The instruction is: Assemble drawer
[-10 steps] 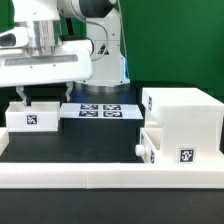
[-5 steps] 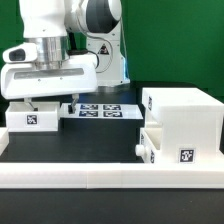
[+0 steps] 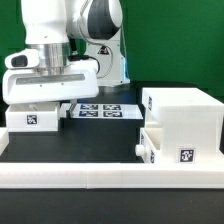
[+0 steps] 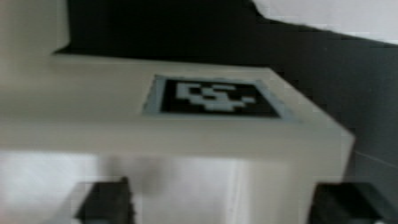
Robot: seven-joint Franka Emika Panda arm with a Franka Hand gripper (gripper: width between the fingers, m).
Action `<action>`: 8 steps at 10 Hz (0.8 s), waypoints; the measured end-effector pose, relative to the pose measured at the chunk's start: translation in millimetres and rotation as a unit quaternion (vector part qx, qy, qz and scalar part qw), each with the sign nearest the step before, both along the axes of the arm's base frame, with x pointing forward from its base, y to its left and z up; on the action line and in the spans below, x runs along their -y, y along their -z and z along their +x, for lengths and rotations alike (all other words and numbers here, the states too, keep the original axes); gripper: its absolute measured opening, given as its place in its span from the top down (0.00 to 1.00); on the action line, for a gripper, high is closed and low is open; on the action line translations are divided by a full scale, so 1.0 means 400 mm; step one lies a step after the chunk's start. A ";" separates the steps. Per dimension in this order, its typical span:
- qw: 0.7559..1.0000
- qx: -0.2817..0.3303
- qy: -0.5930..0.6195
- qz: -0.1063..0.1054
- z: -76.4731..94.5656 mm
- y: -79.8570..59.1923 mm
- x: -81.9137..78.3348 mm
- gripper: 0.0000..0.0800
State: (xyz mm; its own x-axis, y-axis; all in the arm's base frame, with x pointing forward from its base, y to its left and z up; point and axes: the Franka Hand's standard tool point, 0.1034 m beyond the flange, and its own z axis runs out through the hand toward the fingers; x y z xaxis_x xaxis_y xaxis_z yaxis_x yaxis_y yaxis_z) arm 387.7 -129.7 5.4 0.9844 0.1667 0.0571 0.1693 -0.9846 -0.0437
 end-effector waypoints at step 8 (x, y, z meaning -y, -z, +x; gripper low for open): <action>1.000 0.000 -0.004 0.000 0.001 0.000 -0.001 0.95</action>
Offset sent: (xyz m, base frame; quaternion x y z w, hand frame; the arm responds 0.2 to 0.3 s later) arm 0.0000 0.0000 0.0000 0.0000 0.0000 0.0000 1.0000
